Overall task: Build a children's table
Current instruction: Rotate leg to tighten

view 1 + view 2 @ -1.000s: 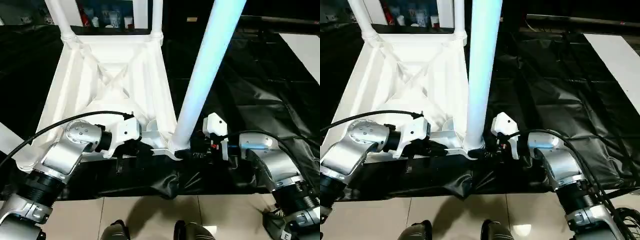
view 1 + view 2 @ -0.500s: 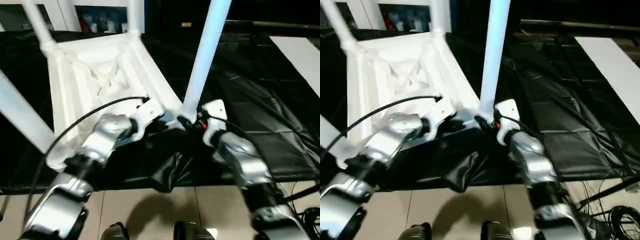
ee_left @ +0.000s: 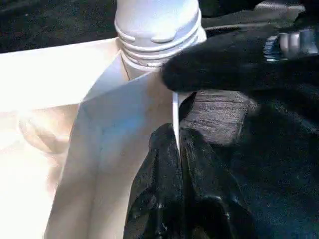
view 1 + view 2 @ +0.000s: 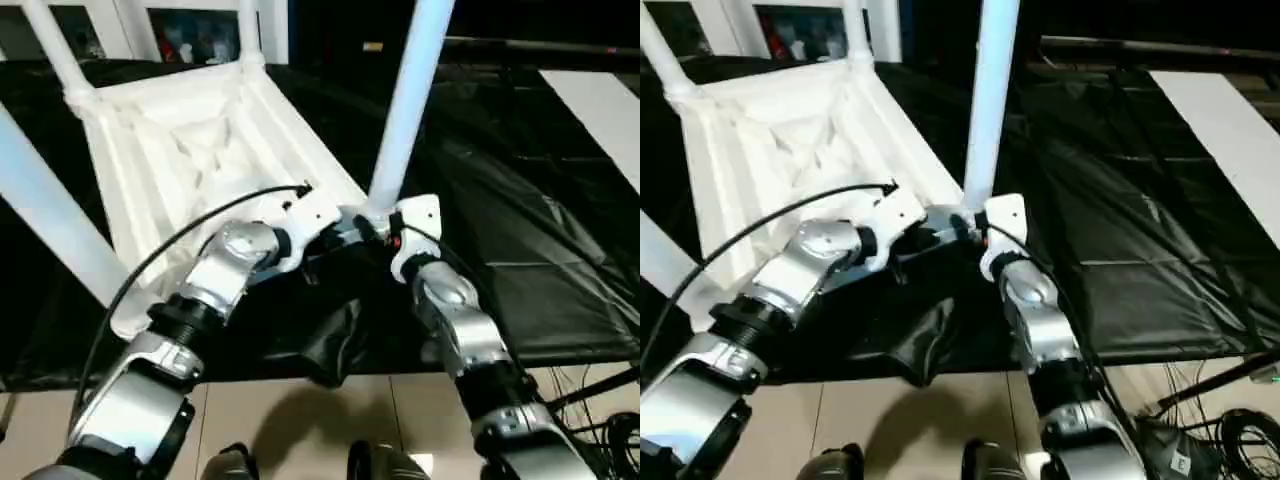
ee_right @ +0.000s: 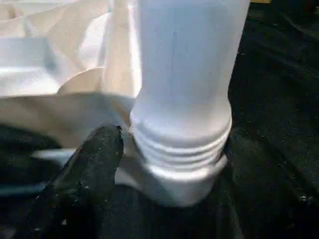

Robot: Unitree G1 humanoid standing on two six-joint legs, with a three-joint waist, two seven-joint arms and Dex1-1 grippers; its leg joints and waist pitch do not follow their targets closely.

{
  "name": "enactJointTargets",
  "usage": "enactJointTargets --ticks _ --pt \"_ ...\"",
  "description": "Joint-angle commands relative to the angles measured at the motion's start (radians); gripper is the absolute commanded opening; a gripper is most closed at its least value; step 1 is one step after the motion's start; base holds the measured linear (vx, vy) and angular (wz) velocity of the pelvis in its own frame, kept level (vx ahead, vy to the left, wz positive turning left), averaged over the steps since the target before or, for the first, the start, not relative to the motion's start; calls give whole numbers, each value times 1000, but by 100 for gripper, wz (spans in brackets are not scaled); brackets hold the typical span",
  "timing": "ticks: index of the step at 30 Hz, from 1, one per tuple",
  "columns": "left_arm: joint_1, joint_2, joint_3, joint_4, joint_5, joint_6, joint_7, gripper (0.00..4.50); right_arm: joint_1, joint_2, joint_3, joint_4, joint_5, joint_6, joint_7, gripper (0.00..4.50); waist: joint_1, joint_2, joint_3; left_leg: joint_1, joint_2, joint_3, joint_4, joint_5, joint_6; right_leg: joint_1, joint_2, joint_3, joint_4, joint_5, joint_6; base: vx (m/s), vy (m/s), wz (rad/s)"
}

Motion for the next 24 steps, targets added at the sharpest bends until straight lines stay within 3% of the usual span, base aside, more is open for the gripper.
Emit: enactJointTargets --ticks 1,3,5,7,9,10,11,12,13,17,20,24 --pt "44 20 -12 42 30 15 -8 0 6 -9 15 -37 17 27 37 381 3 -6 -55 -5 9 -3 -68 -275 37 45 -56 43 -95 -446 -110 0 0 0" --pt "80 64 -16 -35 12 29 -81 0 40 -131 51 -130 44 67 220 381 6 -5 -56 -3 11 0 -64 -262 48 48 -55 45 -93 -409 -118 0 0 0" --pt "86 71 -16 -46 9 31 -92 0 46 -150 56 -143 48 69 248 381 6 -4 -61 -3 13 5 -59 -215 62 46 -52 48 -83 -310 -143 25 -2 0" --pt "115 102 -18 -102 -26 14 -176 0 69 -227 71 -183 53 61 376 381 4 -5 -65 -15 9 4 -55 -170 77 58 -48 42 -72 -226 -174 25 -2 0" --pt "146 141 -26 -158 -62 -18 -270 0 89 -282 78 -221 79 64 482 381 5 -3 -67 -12 10 7 -49 -154 89 57 -49 45 -69 -186 -191 51 -5 -5" --pt "165 164 -29 -192 -83 -1 -316 0 97 -308 79 -242 94 71 527 381 4 0 -75 -10 12 8 -44 -95 108 61 -46 46 -52 -58 -232 66 -8 -2" --pt "176 179 -30 -213 -95 17 -341 0 101 -324 80 -254 103 77 554 381 5 2 -78 -6 12 10 -41 -71 118 62 -43 48 -45 4 -251 68 -3 1" --pt "185 194 -36 -224 -100 -14 -366 0 103 -339 86 -261 108 78 579 381 5 1 -80 -4 11 13 -35 -20 146 61 -37 49 -32 131 -284 68 -3 1" --pt "208 216 -37 -253 -126 -57 -429 0 102 -360 96 -274 117 82 618 381 2 0 -76 -6 9 14 -34 -9 167 62 -35 46 -30 173 -300 58 3 1" --pt "239 255 -47 -314 -166 -46 -528 0 93 -384 128 -283 138 88 698 381 6 4 -73 4 16 16 -37 -51 172 59 -42 46 -35 98 -310 0 0 0" --pt "248 264 -47 -342 -182 -26 -549 0 89 -386 141 -289 139 87 731 381 7 1 -68 3 20 15 -42 -95 145 58 -47 45 -41 -2 -299 0 0 0" --pt "255 271 -49 -367 -185 -19 -554 0 88 -385 159 -308 148 96 787 381 8 0 -64 11 23 18 -44 -160 109 49 -49 52 -52 -114 -272 0 0 0"
